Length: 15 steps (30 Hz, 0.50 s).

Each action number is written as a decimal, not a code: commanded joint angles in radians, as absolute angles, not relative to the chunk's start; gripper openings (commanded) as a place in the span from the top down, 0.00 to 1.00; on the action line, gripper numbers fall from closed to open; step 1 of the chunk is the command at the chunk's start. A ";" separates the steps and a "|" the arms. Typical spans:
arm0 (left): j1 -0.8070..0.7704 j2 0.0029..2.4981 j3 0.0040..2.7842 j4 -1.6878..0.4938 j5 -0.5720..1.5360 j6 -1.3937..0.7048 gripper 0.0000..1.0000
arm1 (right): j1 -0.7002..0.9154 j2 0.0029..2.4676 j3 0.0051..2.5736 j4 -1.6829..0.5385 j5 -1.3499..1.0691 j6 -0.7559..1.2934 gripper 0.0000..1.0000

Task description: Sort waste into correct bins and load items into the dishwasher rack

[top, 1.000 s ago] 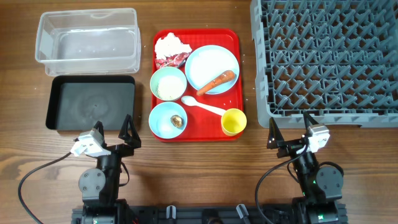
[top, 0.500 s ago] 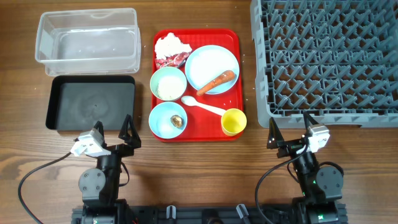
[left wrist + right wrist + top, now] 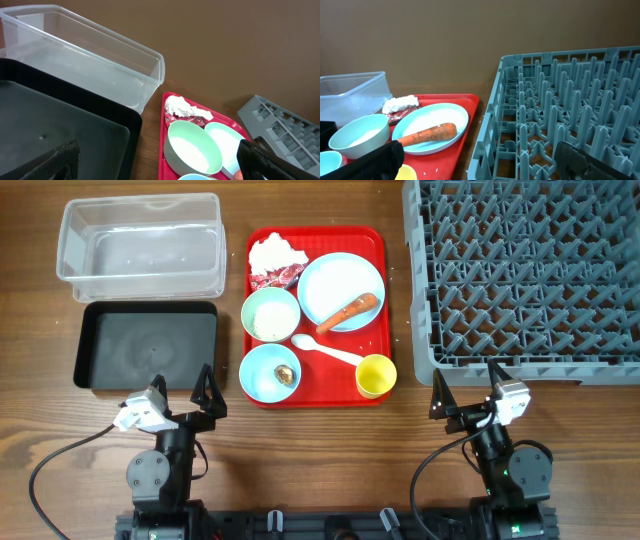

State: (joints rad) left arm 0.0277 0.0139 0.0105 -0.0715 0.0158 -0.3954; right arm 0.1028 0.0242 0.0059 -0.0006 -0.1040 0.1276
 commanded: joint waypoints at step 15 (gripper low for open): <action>0.024 0.010 0.006 -0.009 0.002 -0.402 0.00 | 0.098 0.023 0.005 0.006 -0.095 0.132 0.00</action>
State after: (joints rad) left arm 0.0280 0.0139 0.0097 -0.0433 0.0124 -0.3954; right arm 0.1028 0.0242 0.0059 -0.0006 -0.1040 0.1276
